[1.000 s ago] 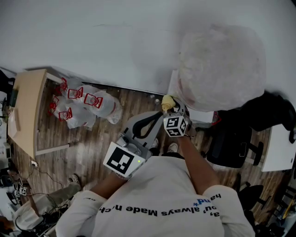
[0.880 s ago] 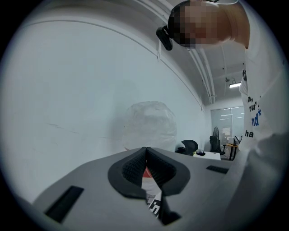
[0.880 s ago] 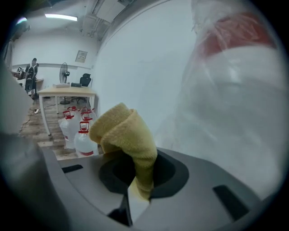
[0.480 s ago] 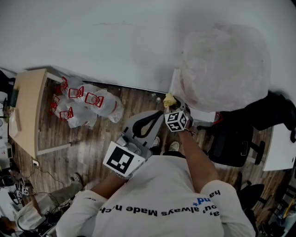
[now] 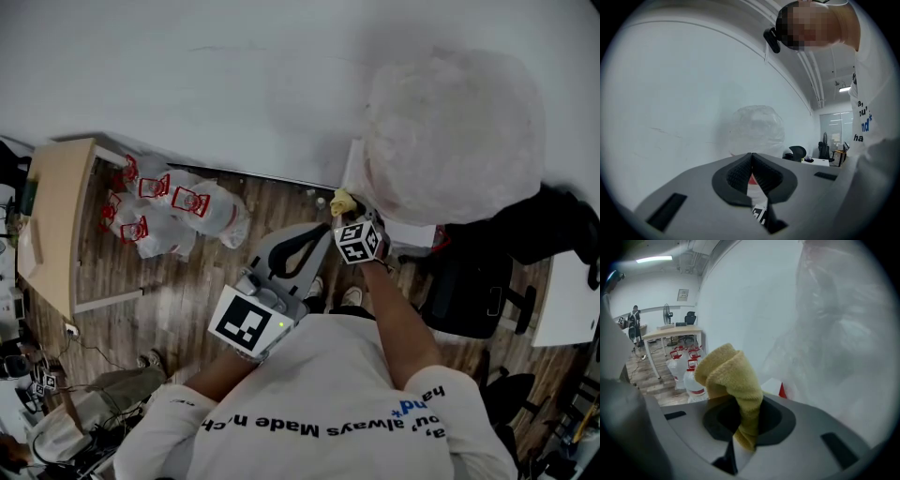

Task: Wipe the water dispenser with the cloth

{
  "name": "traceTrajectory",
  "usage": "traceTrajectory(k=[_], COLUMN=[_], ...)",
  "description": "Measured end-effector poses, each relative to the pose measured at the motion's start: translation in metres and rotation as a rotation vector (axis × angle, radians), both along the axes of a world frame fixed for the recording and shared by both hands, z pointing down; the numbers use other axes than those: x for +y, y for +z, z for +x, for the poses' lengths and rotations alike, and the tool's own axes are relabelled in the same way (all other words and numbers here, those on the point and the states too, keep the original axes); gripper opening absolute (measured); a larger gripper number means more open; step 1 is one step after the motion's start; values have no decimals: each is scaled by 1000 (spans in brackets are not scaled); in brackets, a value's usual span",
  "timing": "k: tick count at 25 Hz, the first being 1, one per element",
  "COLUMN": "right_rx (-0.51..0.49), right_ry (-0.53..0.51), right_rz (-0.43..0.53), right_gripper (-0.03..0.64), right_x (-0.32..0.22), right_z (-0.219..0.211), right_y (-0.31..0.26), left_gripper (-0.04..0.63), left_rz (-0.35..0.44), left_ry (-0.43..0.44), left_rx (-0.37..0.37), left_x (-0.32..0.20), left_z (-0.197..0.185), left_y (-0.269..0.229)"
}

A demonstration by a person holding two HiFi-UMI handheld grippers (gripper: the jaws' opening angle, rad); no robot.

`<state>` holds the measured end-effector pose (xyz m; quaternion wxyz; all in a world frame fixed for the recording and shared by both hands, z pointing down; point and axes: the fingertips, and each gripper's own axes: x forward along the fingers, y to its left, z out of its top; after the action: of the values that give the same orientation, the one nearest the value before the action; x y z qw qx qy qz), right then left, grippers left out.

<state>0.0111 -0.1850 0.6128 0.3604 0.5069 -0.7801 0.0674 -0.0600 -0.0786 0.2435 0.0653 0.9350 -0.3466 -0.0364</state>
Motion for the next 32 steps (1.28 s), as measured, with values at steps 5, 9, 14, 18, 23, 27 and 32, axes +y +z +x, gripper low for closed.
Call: traceTrajectory(k=[5,9,14,18,23,27,32], right_rx=[-6,-13,-15,-15,-6,-13,-20], right_ry=[-5,-8,-19,-26,-47,-53,-58], right_rz=[-13,-23,-30,-34,-25,-33,-36], right_gripper=[60,60,60,60,60,60,60], right_x=[4,7,13,19,30,35,47], right_z=[1,1,-3,-5,-8,-10,-11], right_y=[-1,0,0,1,1,4,5], left_gripper=[19,18,18,18,18,18,18], left_rz=[8,7,7,9,13,8,14], left_ry=[-4,-6,-5,-4,-1,-2,0], left_rx=[4,3,3,4,5,6,5], left_x=[5,6,8,10,14,12,16], left_z=[3,4,2,3,3,4,7], left_y=[-4,-4,-5,-5,-6,-5,-6])
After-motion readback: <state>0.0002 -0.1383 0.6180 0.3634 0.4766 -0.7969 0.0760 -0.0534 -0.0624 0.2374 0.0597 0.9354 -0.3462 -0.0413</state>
